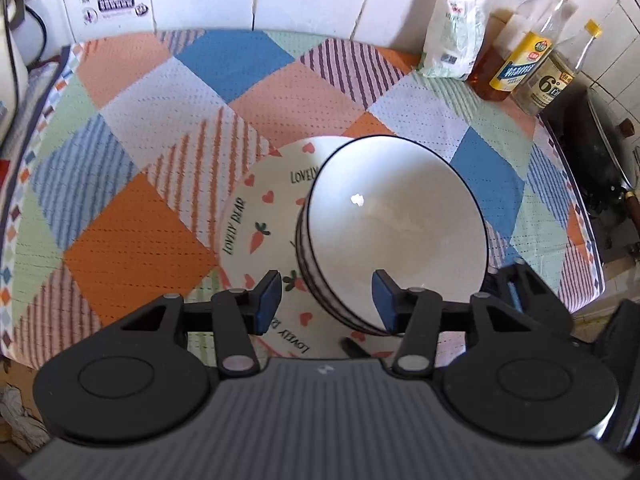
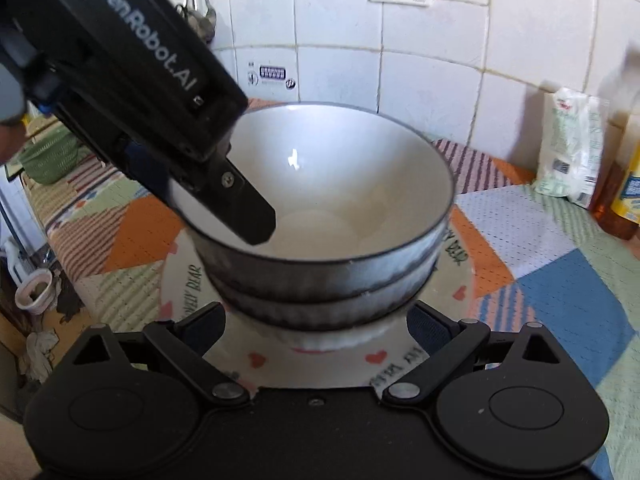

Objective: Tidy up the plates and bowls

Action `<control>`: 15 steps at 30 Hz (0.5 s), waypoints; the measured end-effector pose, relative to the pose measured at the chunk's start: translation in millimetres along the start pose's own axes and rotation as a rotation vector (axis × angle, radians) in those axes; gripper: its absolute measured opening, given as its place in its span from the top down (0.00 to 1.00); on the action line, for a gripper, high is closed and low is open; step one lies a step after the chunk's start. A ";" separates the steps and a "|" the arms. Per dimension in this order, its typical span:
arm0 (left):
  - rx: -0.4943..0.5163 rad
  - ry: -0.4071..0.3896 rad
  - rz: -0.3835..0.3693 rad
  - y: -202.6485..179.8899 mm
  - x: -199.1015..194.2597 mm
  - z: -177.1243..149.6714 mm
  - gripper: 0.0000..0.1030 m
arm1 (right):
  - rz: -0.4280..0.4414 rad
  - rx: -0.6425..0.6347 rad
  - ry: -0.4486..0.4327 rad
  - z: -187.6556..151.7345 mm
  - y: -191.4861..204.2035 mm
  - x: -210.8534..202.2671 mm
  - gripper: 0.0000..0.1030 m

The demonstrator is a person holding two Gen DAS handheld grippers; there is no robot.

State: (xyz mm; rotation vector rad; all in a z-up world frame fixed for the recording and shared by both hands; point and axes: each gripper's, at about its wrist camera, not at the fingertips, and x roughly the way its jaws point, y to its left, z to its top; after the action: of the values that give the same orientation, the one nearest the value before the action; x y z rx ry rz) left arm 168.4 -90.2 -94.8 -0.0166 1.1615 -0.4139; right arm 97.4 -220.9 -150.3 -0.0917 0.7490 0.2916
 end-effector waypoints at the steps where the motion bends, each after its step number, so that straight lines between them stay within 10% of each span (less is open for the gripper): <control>1: 0.007 -0.014 0.002 -0.1 -5.1 -0.9 0.51 | -0.012 0.006 -0.005 -0.9 0.7 -5.6 0.04; 15: 0.094 -0.174 0.086 -7.2 -84.6 -38.7 0.38 | -0.150 0.204 -0.111 -8.0 -6.4 -90.2 0.03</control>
State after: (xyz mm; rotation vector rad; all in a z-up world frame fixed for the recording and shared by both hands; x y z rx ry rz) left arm 103.6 -61.7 -34.0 0.0777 0.9672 -0.3828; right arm 31.4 -249.1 -94.7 0.0607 0.6540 0.0756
